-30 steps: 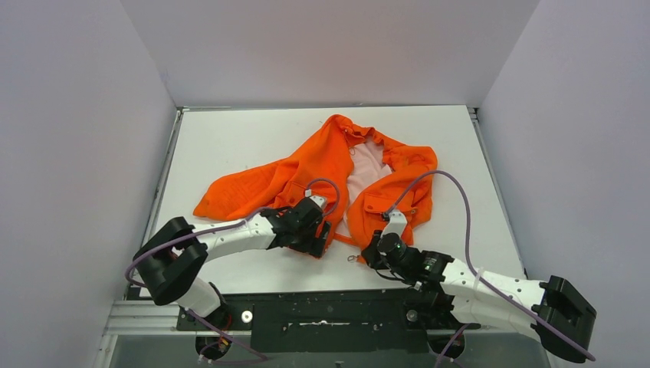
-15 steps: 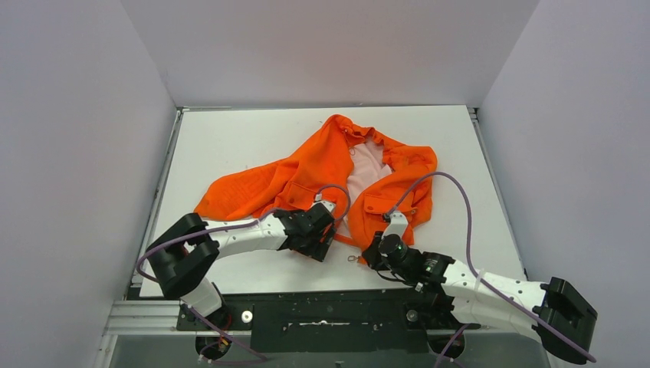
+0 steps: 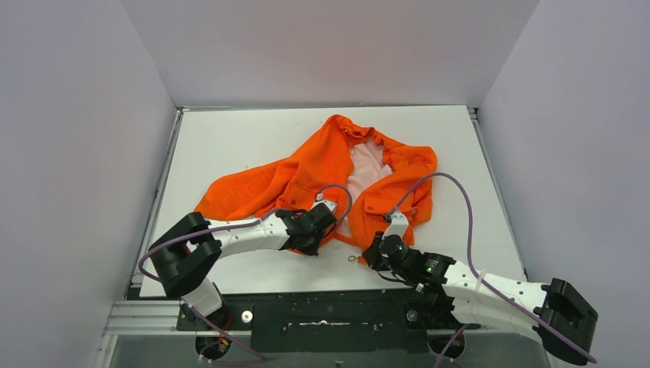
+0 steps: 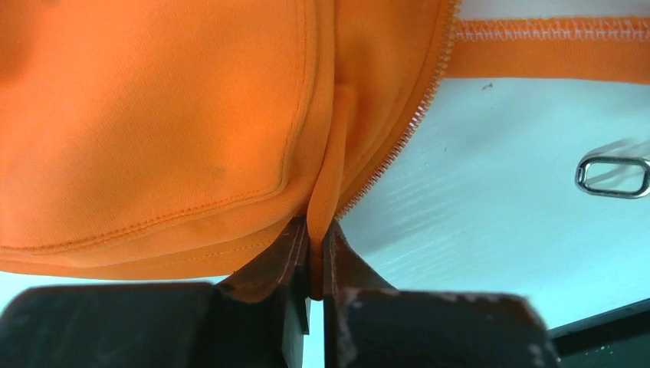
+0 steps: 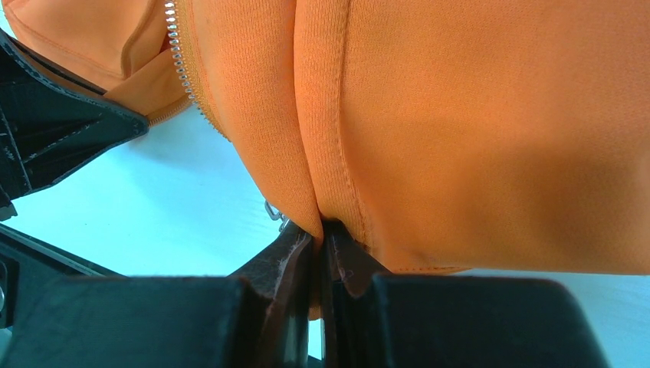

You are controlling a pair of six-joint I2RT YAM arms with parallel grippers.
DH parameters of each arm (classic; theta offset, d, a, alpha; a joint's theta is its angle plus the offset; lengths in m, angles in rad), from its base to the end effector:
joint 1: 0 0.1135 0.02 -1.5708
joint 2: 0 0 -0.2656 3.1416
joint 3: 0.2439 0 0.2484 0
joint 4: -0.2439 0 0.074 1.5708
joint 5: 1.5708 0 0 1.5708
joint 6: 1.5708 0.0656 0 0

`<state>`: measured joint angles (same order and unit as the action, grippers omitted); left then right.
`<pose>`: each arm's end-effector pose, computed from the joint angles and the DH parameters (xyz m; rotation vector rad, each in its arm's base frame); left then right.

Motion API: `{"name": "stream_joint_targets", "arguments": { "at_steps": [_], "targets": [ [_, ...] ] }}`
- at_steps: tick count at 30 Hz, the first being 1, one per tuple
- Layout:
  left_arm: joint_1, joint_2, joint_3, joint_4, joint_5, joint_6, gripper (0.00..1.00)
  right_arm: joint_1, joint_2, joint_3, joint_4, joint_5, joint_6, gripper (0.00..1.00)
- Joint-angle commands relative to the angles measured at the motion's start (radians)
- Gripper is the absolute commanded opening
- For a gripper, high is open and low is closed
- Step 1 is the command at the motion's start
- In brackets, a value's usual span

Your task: Zip up the jacket

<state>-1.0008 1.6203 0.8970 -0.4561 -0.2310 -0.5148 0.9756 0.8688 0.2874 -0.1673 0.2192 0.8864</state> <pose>0.1778 -0.2496 0.1368 0.5889 2.6334 -0.1402 0.1150 0.1444 0.1401 0.0080 2.4006 0.6809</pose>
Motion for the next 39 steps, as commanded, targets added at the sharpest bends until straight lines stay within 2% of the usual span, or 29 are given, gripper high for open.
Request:
{"name": "stream_joint_targets", "arguments": {
  "at_steps": [1, 9, 16, 19, 20, 24, 26, 29, 39],
  "targets": [
    [-0.005, 0.004, -0.005, 0.000, 0.047, -0.002, 0.00, -0.005, -0.007, -0.001, 0.058, 0.022, 0.008, 0.00],
    [-0.005, -0.104, -0.046, 0.113, 0.138, -0.030, 0.00, -0.005, 0.002, 0.004, 0.094, 0.010, -0.002, 0.00],
    [-0.003, -0.229, -0.143, 0.265, 0.159, -0.093, 0.00, -0.007, -0.003, 0.007, 0.114, 0.005, -0.017, 0.00],
    [-0.006, -0.233, -0.158, 0.276, 0.171, -0.108, 0.00, -0.008, -0.004, 0.009, 0.109, 0.005, -0.021, 0.00],
    [-0.007, -0.230, -0.158, 0.275, 0.172, -0.114, 0.04, -0.008, -0.003, 0.009, 0.108, 0.007, -0.023, 0.00],
    [-0.012, -0.239, -0.161, 0.271, 0.171, -0.114, 0.39, -0.009, 0.002, 0.013, 0.104, 0.009, -0.026, 0.00],
    [-0.012, -0.249, -0.151, 0.256, 0.170, -0.106, 0.48, -0.007, 0.004, 0.013, 0.104, 0.009, -0.026, 0.00],
    [-0.012, -0.256, -0.115, 0.212, 0.149, -0.080, 0.52, -0.008, 0.001, 0.012, 0.103, 0.010, -0.027, 0.00],
    [-0.019, -0.146, 0.017, 0.067, 0.107, 0.014, 0.56, -0.009, -0.002, 0.012, 0.084, 0.018, -0.026, 0.00]
  ]
}}
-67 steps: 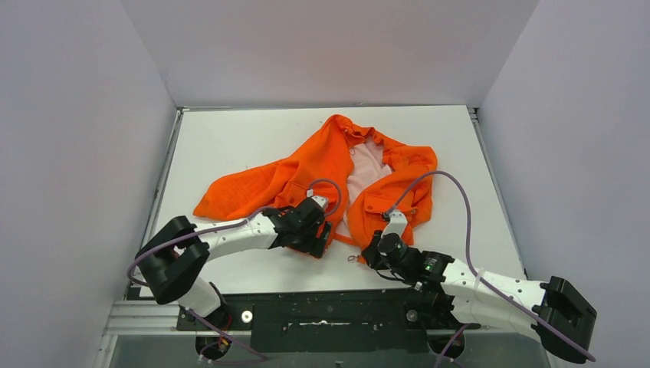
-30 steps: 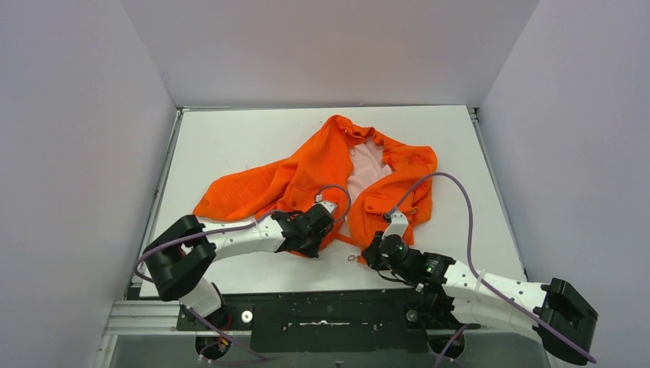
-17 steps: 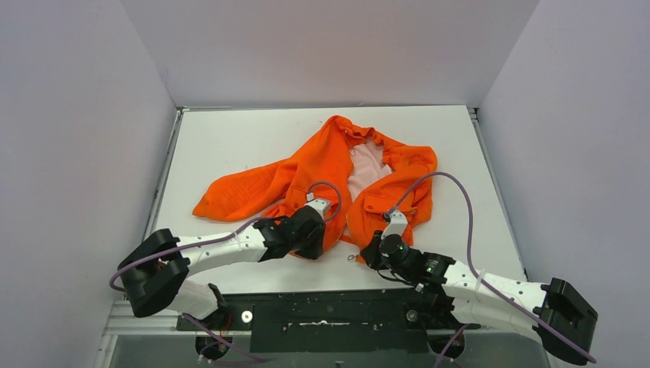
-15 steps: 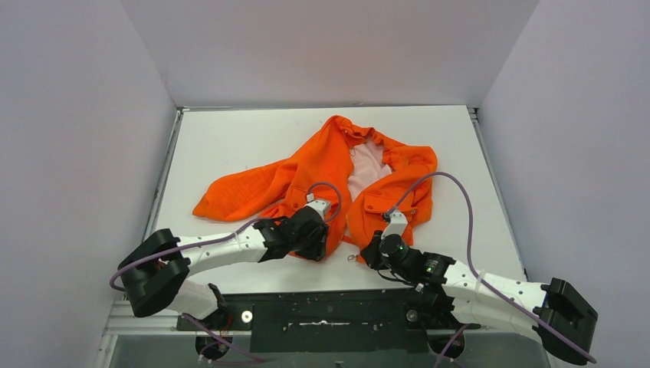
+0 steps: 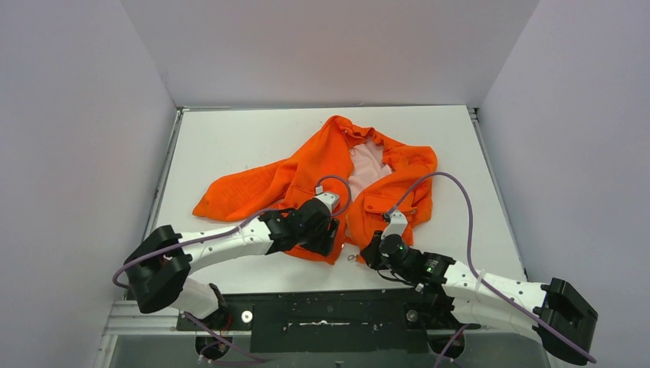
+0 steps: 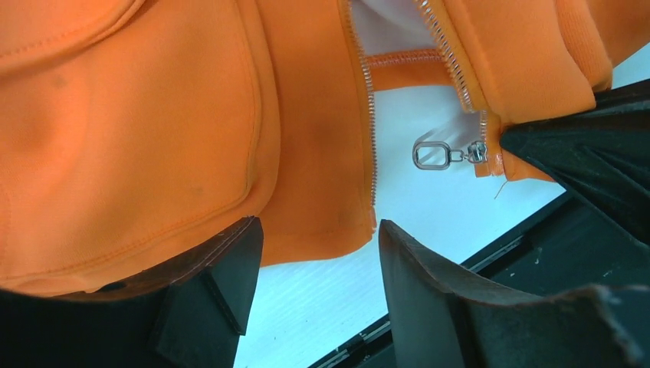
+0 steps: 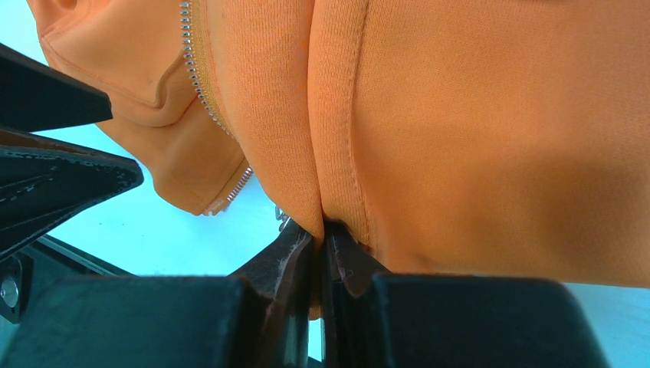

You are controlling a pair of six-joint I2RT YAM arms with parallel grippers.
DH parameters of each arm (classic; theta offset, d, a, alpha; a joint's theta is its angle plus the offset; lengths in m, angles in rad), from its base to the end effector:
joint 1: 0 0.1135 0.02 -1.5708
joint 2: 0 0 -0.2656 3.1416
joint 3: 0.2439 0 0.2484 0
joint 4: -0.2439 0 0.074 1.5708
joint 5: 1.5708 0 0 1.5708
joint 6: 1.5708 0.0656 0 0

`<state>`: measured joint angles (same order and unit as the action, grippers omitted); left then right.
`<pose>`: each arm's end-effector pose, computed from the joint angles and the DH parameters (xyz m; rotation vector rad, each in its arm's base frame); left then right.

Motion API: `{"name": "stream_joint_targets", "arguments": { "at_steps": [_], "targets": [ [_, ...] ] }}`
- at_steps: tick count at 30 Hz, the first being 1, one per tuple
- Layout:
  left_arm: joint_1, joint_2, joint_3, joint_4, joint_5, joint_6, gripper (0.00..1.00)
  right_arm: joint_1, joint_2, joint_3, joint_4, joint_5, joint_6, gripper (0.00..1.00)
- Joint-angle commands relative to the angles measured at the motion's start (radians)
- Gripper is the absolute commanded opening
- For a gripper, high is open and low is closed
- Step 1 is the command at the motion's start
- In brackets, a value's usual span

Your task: Zip up the jacket

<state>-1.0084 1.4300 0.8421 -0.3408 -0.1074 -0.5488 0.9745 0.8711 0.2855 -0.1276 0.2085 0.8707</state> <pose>0.1659 -0.2500 0.1812 0.5399 2.5095 -0.5012 0.1165 0.1475 0.1431 -0.0097 2.3741 0.7145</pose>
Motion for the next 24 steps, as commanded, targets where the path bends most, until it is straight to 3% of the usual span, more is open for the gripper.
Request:
{"name": "stream_joint_targets", "arguments": {
  "at_steps": [1, 8, 24],
  "targets": [
    [-0.014, 0.057, 0.081, -0.055, -0.010, 0.051, 0.59, -0.008, -0.005, 0.014, 0.042, 0.028, -0.009, 0.00],
    [-0.027, 0.118, 0.127, -0.109, -0.002, 0.055, 0.76, -0.008, -0.019, 0.009, 0.030, 0.029, -0.006, 0.00],
    [-0.032, 0.238, 0.174, -0.126, -0.023, 0.034, 0.77, -0.008, -0.049, -0.014, 0.036, 0.030, 0.004, 0.00]
  ]
}}
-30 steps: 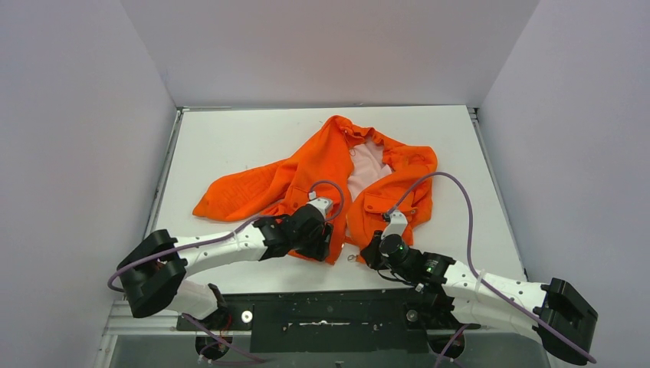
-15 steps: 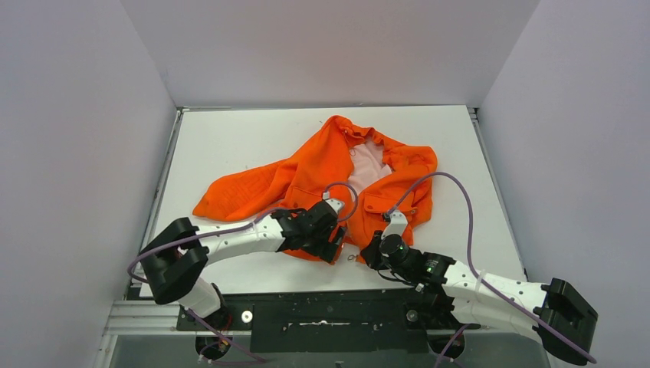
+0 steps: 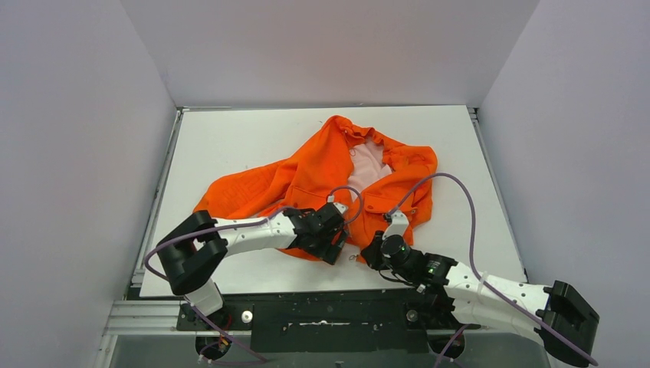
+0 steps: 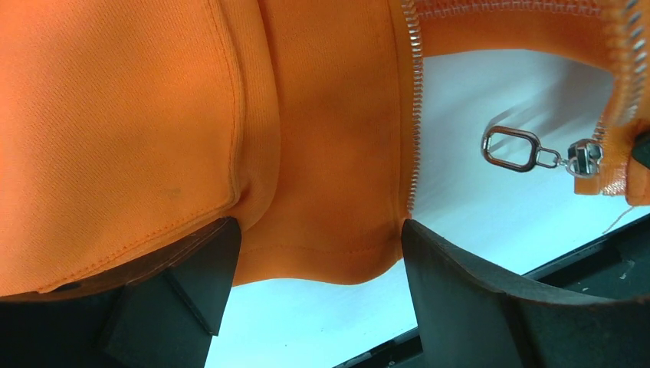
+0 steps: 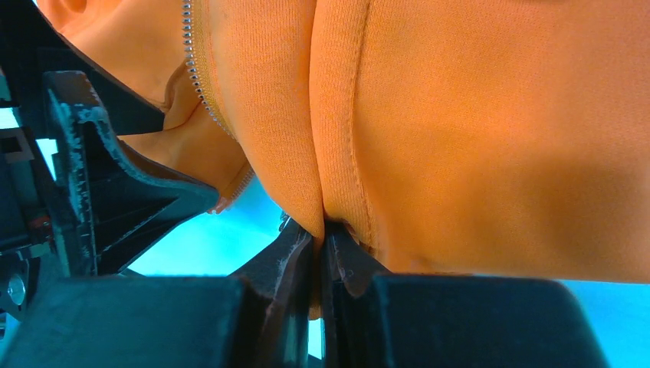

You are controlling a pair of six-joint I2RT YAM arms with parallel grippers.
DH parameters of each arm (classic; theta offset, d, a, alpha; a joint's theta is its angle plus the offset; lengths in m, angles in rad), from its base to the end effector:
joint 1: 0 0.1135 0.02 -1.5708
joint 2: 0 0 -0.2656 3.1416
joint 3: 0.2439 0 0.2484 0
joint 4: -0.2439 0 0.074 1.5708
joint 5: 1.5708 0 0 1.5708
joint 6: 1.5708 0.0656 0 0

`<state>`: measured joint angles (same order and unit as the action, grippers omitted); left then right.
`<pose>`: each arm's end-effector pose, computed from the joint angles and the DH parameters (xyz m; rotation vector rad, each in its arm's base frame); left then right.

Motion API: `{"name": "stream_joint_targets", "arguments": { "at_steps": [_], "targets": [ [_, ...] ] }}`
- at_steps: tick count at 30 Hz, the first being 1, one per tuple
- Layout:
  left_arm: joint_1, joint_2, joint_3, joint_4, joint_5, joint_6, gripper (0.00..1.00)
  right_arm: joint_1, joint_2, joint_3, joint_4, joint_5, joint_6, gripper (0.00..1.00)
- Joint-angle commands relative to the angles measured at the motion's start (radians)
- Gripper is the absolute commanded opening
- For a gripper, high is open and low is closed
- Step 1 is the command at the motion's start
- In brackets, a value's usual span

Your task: Zip up the jacket

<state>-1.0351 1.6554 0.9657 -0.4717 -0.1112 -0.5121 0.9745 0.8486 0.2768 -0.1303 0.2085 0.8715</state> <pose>0.1706 -0.2732 0.1434 0.6822 2.6722 -0.2902 0.1152 0.1455 0.1436 -0.0071 2.3650 0.7247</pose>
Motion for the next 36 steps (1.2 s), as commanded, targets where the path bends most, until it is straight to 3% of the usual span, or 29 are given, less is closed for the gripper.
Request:
{"name": "stream_joint_targets", "arguments": {
  "at_steps": [1, 26, 31, 36],
  "targets": [
    [-0.006, 0.019, 0.050, 0.007, -0.018, -0.004, 0.77, -0.008, -0.029, -0.006, 0.037, 0.032, 0.003, 0.00],
    [-0.065, 0.068, -0.018, -0.020, -0.049, -0.074, 0.69, -0.007, 0.002, -0.007, 0.054, 0.034, 0.006, 0.00],
    [-0.083, 0.090, -0.040, -0.021, -0.070, -0.096, 0.61, -0.007, 0.000, -0.009, 0.052, 0.036, 0.006, 0.00],
    [-0.083, 0.093, -0.055, -0.017, -0.073, -0.103, 0.41, -0.008, -0.005, -0.010, 0.052, 0.036, 0.006, 0.00]
  ]
}}
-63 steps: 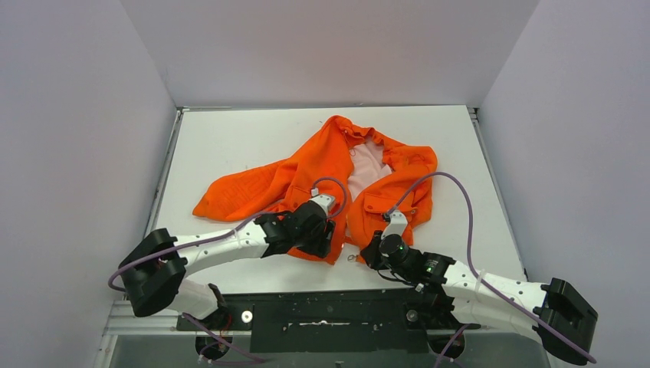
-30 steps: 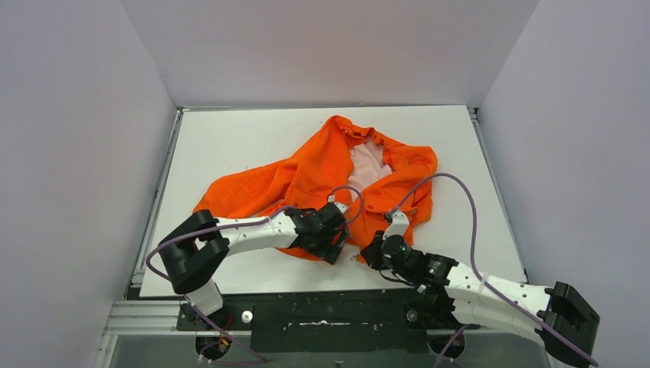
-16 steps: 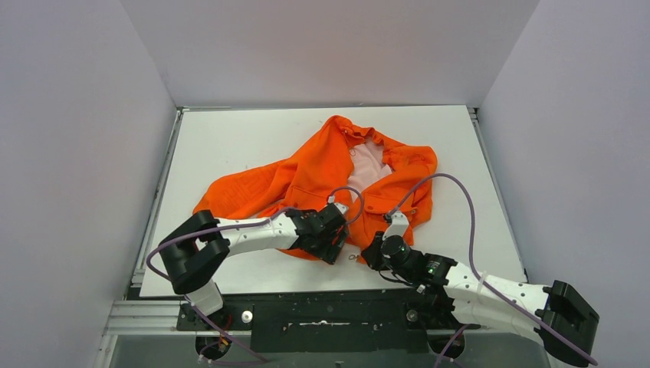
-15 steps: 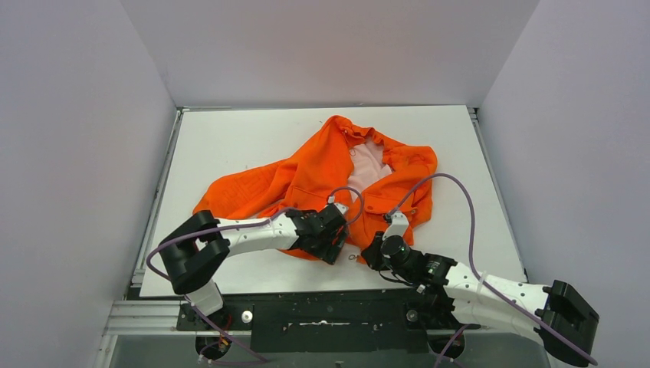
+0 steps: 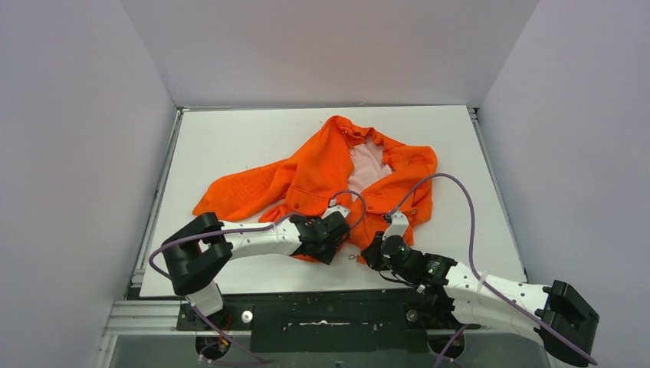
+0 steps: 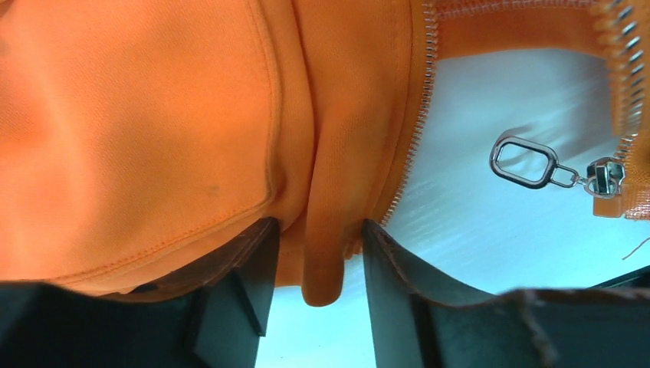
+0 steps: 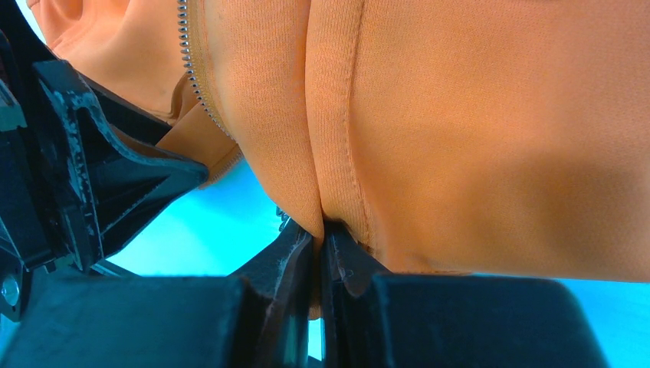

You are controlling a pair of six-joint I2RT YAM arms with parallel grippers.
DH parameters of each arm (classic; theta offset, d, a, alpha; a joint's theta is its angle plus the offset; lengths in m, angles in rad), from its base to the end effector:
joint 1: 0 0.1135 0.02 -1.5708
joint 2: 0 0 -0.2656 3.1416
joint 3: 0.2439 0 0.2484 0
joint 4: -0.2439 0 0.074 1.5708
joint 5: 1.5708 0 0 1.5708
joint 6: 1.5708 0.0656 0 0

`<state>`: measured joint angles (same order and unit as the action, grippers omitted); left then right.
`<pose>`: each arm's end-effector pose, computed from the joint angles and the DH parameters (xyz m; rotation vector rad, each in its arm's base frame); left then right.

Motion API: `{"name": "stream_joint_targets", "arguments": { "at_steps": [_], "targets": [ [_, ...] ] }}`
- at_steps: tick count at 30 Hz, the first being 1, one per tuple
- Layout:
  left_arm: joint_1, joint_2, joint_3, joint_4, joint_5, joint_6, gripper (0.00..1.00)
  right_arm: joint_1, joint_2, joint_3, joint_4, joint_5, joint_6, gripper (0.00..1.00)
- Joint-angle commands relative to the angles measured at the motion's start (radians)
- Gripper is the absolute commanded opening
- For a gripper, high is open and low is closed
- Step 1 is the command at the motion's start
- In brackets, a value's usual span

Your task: Zip up the jacket

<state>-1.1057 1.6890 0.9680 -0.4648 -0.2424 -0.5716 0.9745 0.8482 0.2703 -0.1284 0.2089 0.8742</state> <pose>0.1592 -0.2822 0.1356 0.6511 2.6227 -0.1717 0.1147 0.1447 0.1416 -0.0043 2.3688 0.7219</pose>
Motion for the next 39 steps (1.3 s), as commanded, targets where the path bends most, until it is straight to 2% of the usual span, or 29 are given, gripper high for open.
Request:
{"name": "stream_joint_targets", "arguments": {
  "at_steps": [1, 3, 6, 16, 26, 35, 39],
  "targets": [
    [-0.013, 0.057, -0.057, -0.023, 0.058, -0.043, 0.36, -0.008, -0.005, -0.004, 0.049, 0.036, 0.005, 0.00],
    [-0.013, 0.055, -0.055, -0.021, 0.060, -0.044, 0.24, -0.007, -0.005, -0.003, 0.049, 0.034, 0.005, 0.00],
    [-0.013, 0.043, -0.054, -0.014, 0.064, -0.045, 0.00, -0.008, -0.006, -0.001, 0.049, 0.034, 0.004, 0.00],
    [0.001, -0.094, -0.087, 0.113, 0.083, -0.080, 0.00, -0.007, -0.026, -0.008, 0.117, -0.003, -0.016, 0.00],
    [0.097, -0.396, -0.235, 0.333, 0.136, -0.119, 0.00, -0.027, -0.123, -0.039, 0.315, -0.129, -0.145, 0.00],
    [0.189, -0.614, -0.370, 0.565, 0.237, -0.153, 0.00, -0.062, -0.099, -0.053, 0.596, -0.364, -0.396, 0.00],
    [0.215, -0.685, -0.402, 0.641, 0.261, -0.173, 0.00, -0.065, -0.090, -0.092, 0.780, -0.449, -0.499, 0.00]
  ]
}}
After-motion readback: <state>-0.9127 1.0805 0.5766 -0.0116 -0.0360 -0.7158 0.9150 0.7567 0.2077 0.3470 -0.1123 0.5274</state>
